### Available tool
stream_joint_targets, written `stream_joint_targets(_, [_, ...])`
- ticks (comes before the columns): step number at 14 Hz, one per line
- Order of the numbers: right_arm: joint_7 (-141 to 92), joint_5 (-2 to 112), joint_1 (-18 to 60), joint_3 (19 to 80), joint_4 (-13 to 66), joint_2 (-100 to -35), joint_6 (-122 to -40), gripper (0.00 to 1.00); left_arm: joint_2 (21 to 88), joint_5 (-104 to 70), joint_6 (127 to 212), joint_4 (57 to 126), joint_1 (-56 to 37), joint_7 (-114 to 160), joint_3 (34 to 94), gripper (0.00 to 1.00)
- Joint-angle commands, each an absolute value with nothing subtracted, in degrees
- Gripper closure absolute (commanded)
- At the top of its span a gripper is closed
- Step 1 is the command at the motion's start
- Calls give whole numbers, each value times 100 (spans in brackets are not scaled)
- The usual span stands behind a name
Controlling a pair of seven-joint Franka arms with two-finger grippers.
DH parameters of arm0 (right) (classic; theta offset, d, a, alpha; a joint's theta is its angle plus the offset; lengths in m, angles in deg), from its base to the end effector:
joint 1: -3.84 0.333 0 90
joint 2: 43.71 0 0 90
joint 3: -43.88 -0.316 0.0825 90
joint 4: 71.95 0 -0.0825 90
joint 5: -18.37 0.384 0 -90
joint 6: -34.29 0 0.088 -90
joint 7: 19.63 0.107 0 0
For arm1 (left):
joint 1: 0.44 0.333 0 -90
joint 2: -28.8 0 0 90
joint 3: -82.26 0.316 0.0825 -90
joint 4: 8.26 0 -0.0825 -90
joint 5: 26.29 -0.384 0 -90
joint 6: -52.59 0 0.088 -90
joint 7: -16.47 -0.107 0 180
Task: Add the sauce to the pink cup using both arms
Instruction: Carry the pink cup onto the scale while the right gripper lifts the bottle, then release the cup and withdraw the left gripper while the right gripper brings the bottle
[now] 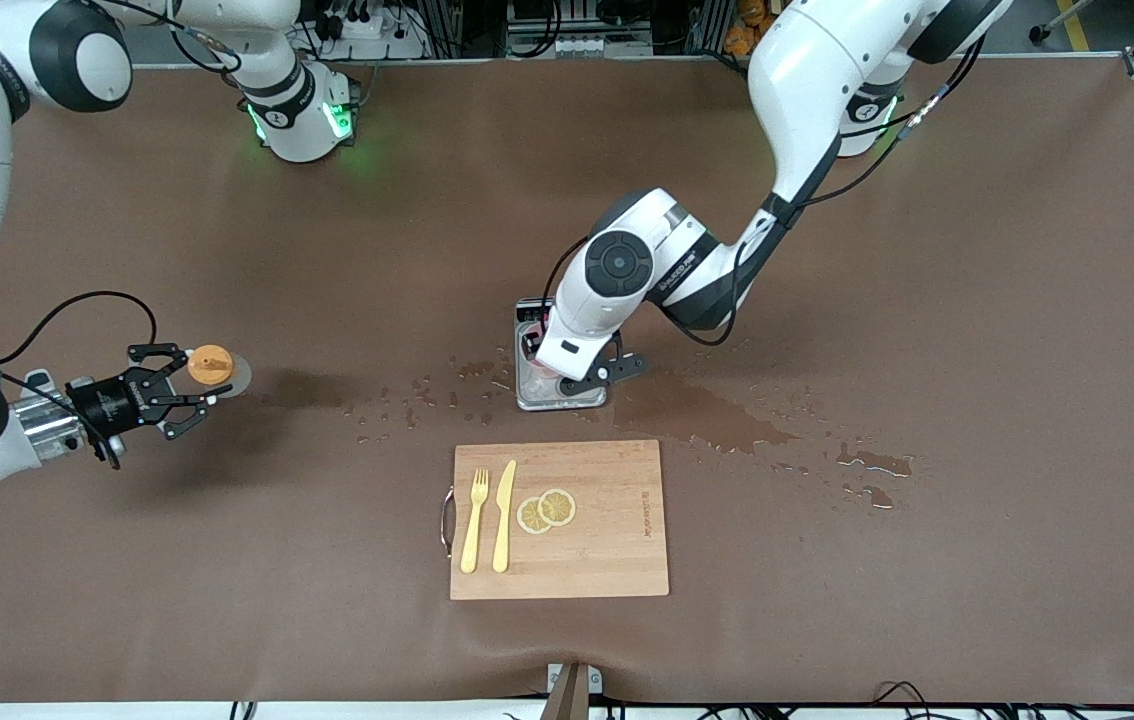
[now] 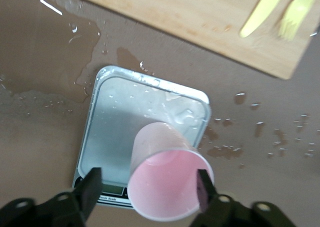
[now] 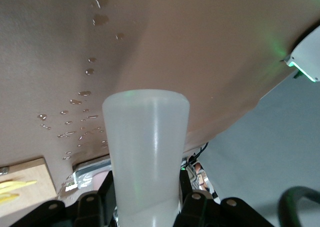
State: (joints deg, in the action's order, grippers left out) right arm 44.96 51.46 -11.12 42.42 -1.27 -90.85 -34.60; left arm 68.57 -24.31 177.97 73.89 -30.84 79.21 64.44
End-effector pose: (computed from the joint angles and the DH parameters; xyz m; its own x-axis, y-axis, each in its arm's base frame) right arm 0.6513 -0.0867 0.2649 -0.0972 -0.6544 -0.7499 -0.8375 -0.3533 0.4169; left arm 0.5183 -0.5145 0.3069 0.9317 0.3242 -0.1639 0.3507 -0.9204 0.1728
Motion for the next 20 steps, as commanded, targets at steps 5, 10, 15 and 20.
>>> stream_joint_targets(5, [6183,4684,-162,4300,-410,-8651,-3365,49,5756,-2453,16678,7488,-2191,7195,6433,0])
stream_joint_targets(10, [7290,4334,557,4300,-638,-8633,-3365,50,5141,-2514,15755,7532,-1118,5955,6450,0])
stream_joint_targets(15, [8284,3999,1296,4309,-928,-8633,-3365,52,4508,-2646,14990,7541,-239,4383,6468,0])
stream_joint_targets(20, [8925,3578,1815,4327,-938,-8633,-3365,52,4068,-3182,14462,7637,44,3545,6486,0])
